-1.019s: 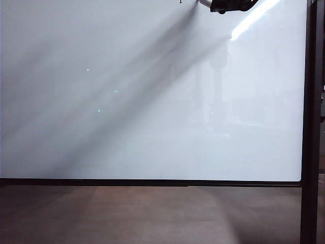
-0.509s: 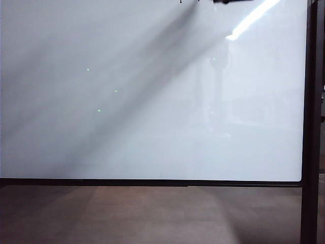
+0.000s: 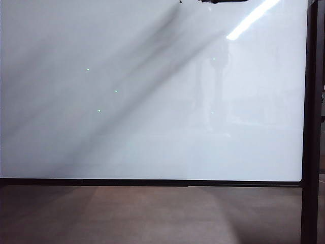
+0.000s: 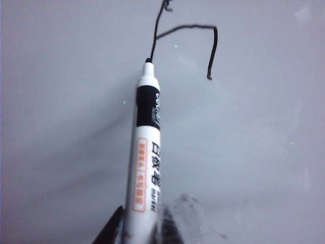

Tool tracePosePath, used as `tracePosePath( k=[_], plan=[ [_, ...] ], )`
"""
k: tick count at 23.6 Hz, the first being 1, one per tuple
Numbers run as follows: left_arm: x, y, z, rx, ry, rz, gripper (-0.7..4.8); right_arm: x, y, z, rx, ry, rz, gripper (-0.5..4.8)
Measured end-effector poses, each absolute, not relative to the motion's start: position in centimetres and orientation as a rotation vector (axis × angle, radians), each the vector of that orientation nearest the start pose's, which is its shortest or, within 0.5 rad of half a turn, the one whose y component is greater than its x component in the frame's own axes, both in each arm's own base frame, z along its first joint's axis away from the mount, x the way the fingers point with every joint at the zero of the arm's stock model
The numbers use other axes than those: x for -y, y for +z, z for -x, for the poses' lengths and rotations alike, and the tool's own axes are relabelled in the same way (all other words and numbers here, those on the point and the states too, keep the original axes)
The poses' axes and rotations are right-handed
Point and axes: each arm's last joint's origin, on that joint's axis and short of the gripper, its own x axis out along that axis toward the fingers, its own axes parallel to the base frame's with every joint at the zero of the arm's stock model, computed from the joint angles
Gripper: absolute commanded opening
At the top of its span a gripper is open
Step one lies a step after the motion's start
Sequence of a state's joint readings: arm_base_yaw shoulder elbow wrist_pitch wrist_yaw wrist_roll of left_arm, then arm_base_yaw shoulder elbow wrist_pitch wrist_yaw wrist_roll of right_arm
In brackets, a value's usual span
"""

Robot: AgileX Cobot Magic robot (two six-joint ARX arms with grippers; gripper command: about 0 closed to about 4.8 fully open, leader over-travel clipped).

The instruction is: Reach to the right to find the marker pen, pick it up, and write the number 6 on the whiteboard.

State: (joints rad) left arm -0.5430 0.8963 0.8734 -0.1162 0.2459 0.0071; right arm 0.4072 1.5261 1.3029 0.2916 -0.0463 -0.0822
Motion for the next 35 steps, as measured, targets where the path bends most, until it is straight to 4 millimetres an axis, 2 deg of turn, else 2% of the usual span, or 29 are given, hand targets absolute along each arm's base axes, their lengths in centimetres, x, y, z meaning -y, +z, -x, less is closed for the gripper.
tracePosePath(
  k=[5, 10, 35],
  plan=[
    [10.7, 35.1, -16.4, -0.140, -0.788, -0.028, -0.06, -14.6, 36.7, -33.6, 0.072, 0.459, 0.072, 0.17],
    [10.7, 35.0, -16.4, -0.148, -0.788, -0.029, -0.06, -14.9, 36.6, -34.1, 0.124, 0.467, 0.064, 0.18],
    [10.7, 35.0, -16.4, -0.148, -0.788, -0.029, -0.06, -14.8, 36.6, -34.2, 0.119, 0.409, 0.062, 0.17]
  ],
)
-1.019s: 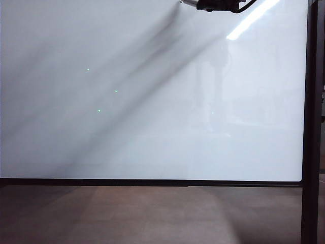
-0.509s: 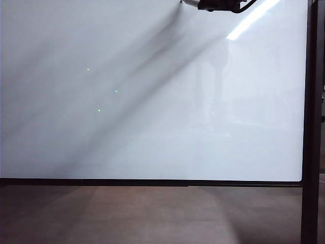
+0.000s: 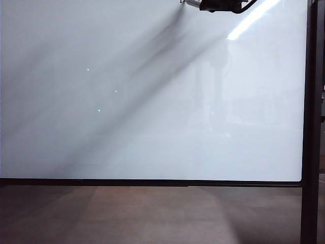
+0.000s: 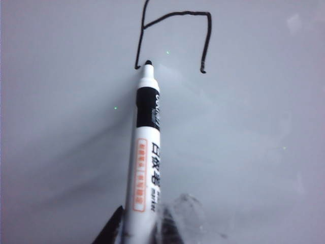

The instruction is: Reach to the right to find the marker pen, pick it up, and write the number 6 on the whiteboard.

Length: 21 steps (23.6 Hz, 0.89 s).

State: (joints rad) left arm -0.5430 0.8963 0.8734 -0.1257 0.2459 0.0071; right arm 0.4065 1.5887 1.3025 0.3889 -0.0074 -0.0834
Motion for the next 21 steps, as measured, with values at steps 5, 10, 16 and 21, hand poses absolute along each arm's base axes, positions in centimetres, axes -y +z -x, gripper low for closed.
tracePosePath(
  k=[5, 10, 16, 21],
  plan=[
    [10.74, 34.99, -16.43, -0.148, -0.788, -0.029, -0.06, -14.73, 36.54, -34.21, 0.107, 0.375, 0.062, 0.17],
    [10.74, 34.97, -16.43, -0.150, -0.788, -0.030, -0.06, -14.41, 37.01, -33.78, 0.100, 0.321, 0.061, 0.17],
    [10.74, 34.97, -16.43, -0.150, -0.788, -0.030, -0.06, -14.29, 36.98, -33.67, 0.081, 0.295, 0.065, 0.17],
    [10.74, 34.97, -16.43, -0.150, -0.788, -0.030, -0.06, -14.24, 37.00, -33.63, 0.077, 0.275, 0.065, 0.17]
  ],
)
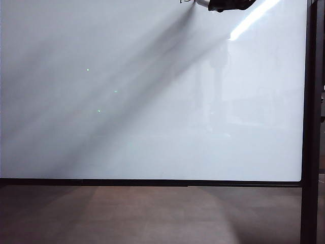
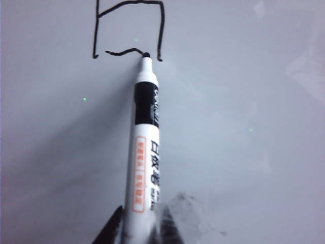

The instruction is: Reach to the right to find the marker pen, pick it up, and write the number 6 on the whiteboard.

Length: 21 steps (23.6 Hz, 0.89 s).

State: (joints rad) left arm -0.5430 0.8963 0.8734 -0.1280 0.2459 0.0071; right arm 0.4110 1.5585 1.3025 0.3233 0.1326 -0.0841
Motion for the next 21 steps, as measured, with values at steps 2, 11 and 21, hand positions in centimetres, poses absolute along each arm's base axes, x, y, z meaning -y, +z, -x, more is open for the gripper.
tracePosePath(
  k=[2, 11, 21],
  plan=[
    [10.7, 35.0, -16.4, -0.150, -0.788, -0.030, -0.06, -14.2, 37.0, -33.6, 0.076, 0.268, 0.065, 0.17],
    [10.7, 35.0, -16.4, -0.150, -0.788, -0.030, -0.06, -14.2, 37.1, -33.6, 0.077, 0.254, 0.064, 0.18],
    [10.8, 35.5, -16.5, -0.097, -0.789, -0.022, -0.06, -12.0, 43.0, -28.1, 0.228, 0.235, 0.015, 0.21]
  ],
)
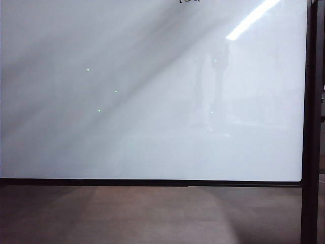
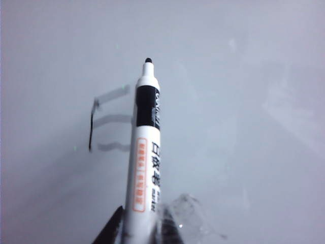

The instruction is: Reach to the right to find the marker pen, pick it up, and write the number 6 on the whiteboard.

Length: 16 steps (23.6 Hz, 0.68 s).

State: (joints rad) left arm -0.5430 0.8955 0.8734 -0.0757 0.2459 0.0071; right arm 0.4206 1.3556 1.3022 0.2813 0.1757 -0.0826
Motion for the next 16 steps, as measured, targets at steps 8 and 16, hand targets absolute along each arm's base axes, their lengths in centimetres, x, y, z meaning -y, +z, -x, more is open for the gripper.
tracePosePath(
  k=[8, 16],
  plan=[
    [9.4, 37.3, -14.6, 0.031, -0.711, -0.001, -0.06, -8.5, 47.4, -20.5, 0.283, 0.190, -0.009, 0.21],
    [6.9, 37.4, -10.7, 0.023, -0.676, -0.051, -0.06, -6.1, 47.4, -15.4, 0.184, 0.156, 0.039, 0.21]
  ],
)
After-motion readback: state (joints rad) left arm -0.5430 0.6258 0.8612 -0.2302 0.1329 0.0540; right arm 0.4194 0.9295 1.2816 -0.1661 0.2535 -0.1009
